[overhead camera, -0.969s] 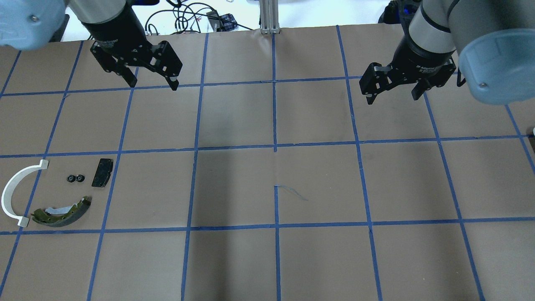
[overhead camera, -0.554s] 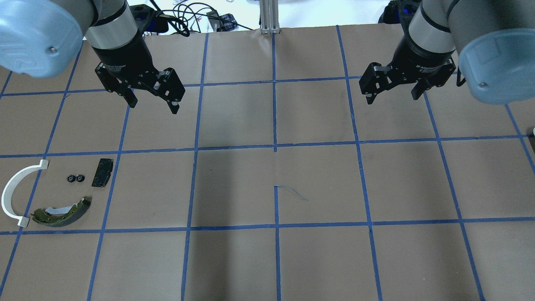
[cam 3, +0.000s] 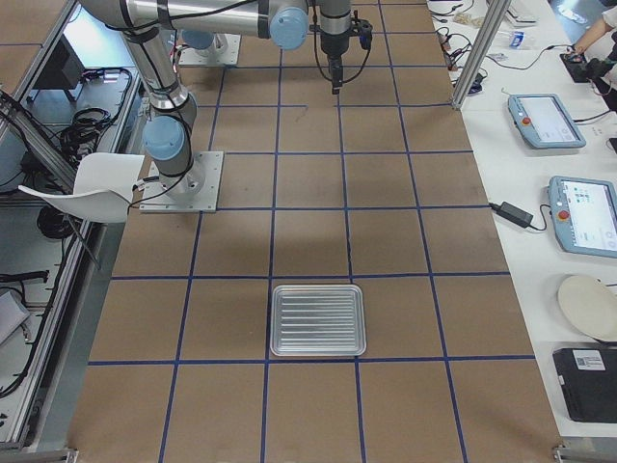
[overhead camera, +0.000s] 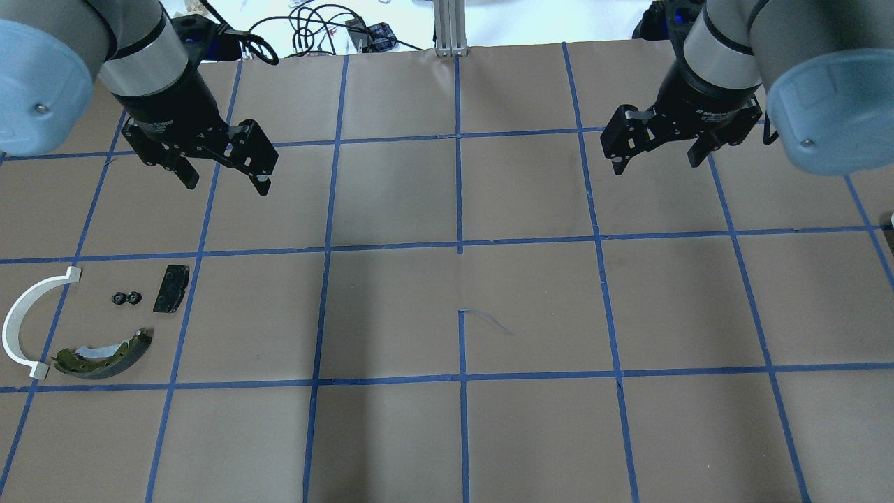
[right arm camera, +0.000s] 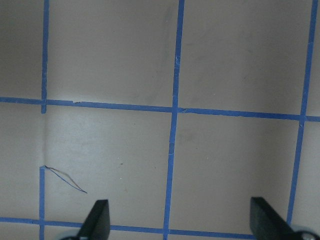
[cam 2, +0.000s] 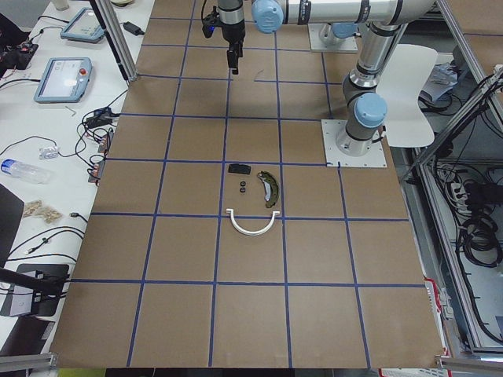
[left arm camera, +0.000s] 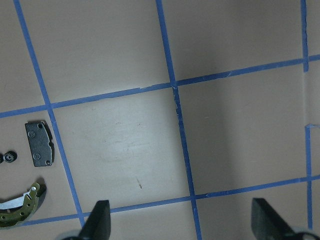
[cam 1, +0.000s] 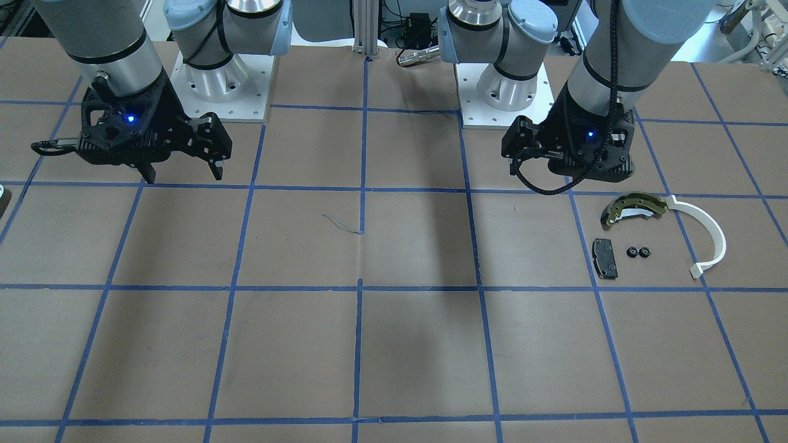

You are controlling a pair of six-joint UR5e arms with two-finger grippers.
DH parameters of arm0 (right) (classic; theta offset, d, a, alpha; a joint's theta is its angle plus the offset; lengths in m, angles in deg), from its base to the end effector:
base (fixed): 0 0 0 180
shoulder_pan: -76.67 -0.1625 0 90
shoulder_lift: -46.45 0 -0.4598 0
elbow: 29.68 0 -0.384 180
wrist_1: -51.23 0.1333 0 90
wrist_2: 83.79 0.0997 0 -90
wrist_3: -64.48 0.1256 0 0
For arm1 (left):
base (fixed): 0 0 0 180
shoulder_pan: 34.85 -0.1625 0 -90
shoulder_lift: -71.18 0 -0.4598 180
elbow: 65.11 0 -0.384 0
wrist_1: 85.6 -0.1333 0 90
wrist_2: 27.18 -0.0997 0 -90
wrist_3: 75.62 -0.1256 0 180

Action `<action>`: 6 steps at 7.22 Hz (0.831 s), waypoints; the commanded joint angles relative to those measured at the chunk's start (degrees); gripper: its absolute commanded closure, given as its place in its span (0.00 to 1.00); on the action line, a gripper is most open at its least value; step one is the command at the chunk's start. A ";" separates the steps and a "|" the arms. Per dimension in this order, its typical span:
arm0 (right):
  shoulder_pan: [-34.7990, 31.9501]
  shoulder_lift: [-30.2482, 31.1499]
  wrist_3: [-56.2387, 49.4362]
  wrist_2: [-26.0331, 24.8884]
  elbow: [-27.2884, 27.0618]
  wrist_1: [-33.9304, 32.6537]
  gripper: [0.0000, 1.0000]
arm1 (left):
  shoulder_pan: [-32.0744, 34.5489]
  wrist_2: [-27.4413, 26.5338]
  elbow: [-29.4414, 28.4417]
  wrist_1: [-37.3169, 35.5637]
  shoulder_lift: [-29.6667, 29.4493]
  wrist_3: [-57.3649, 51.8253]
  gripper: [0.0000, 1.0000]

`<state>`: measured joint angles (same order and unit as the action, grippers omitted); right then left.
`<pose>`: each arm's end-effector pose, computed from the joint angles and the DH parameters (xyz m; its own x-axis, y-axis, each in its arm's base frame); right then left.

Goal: Place bearing gear from tray to pile

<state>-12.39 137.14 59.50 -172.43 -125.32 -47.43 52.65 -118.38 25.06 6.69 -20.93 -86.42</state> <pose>0.1283 -0.4868 0.4703 -0.9973 -0.0718 -0.0180 -0.0705 0.9953 -0.0665 -0.1092 -0.4952 0.4736 -0.9894 0.1454 -0.0056 0.1445 0.9861 0.0822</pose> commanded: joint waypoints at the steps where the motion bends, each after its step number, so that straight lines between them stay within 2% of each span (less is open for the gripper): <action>1: -0.06 -0.07 0.15 0.05 -0.16 -0.05 0.00 | -0.40 0.41 0.71 -0.28 1.14 -0.19 0.00; 6: 0.20 0.01 0.15 -0.03 0.63 -0.14 0.00 | -0.67 0.24 0.80 -0.28 1.23 -0.37 0.00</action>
